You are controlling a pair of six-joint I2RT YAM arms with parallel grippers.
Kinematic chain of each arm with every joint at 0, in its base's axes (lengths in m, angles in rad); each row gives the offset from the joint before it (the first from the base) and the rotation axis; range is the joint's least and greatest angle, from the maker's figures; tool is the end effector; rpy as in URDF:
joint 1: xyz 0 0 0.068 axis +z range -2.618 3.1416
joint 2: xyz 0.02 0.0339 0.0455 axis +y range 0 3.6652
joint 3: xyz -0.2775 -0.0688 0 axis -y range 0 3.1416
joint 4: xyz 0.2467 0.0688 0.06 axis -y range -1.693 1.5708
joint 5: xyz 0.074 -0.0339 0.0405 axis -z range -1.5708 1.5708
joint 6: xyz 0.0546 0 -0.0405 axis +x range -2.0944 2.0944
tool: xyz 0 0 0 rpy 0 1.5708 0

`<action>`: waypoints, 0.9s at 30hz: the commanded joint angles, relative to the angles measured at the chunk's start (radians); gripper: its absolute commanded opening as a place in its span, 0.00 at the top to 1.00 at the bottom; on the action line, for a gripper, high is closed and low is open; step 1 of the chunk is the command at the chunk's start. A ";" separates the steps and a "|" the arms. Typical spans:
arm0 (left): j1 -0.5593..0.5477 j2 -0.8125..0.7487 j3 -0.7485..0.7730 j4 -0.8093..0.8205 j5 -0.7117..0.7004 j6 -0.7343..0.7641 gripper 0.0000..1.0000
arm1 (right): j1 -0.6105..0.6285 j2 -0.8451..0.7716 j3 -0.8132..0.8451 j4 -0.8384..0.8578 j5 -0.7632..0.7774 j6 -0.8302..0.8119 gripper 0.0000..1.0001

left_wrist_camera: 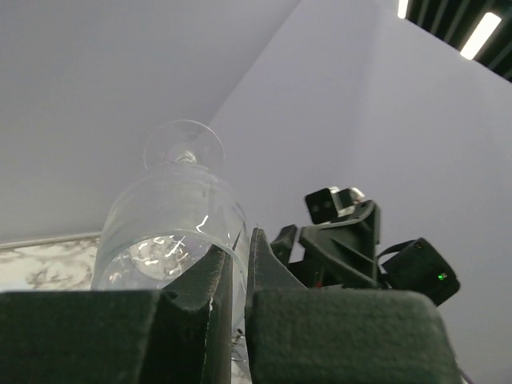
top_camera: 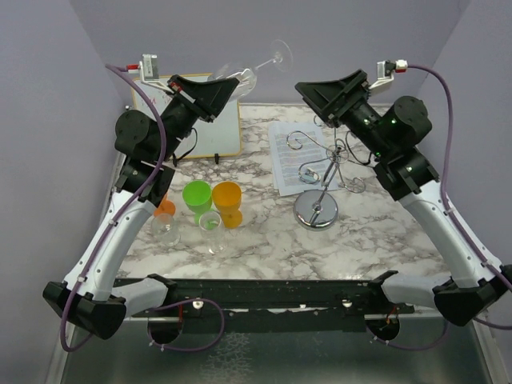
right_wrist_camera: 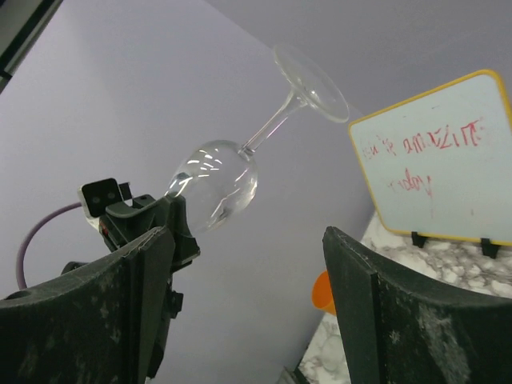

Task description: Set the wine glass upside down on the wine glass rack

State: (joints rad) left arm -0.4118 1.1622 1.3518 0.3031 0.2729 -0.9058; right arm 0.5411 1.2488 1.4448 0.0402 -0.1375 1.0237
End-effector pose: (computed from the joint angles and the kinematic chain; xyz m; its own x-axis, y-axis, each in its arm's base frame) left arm 0.2253 -0.1144 0.5334 -0.2071 -0.7365 -0.6440 0.7132 0.3369 -0.6147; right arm 0.2421 0.1542 0.5136 -0.4290 0.7292 -0.5332 -0.4961 0.3030 0.8136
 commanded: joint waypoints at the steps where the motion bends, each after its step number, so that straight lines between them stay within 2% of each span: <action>1: -0.027 -0.007 -0.018 0.216 0.039 -0.084 1.00 | 0.106 0.072 0.058 0.141 0.224 0.034 0.20; 3: -0.036 -0.011 -0.032 0.235 0.031 -0.083 1.00 | 0.138 0.103 0.067 0.183 0.272 0.043 0.21; 5: -0.044 -0.018 -0.052 0.249 0.022 -0.081 1.00 | 0.159 0.125 0.065 0.258 0.300 0.048 0.30; 8: -0.052 -0.029 -0.078 0.270 0.013 -0.071 1.00 | 0.193 0.144 0.064 0.326 0.356 0.042 0.40; 12: -0.058 -0.038 -0.098 0.296 0.006 -0.065 1.00 | 0.204 0.130 0.001 0.468 0.368 0.058 0.46; 15: -0.060 -0.038 -0.100 0.307 0.009 -0.059 1.00 | 0.208 0.119 -0.022 0.494 0.363 0.055 0.44; 23: -0.065 -0.051 -0.127 0.354 0.012 -0.064 1.00 | 0.209 0.151 0.017 0.375 0.397 0.138 0.46; 27: -0.066 -0.048 -0.130 0.363 0.027 -0.070 1.00 | 0.209 0.175 0.029 0.409 0.366 0.139 0.45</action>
State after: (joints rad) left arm -0.4736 1.1393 1.2285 0.5827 0.2794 -0.9665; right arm 0.7433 1.3952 1.4445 0.4507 0.2173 1.1355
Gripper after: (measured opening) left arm 0.049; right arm 0.557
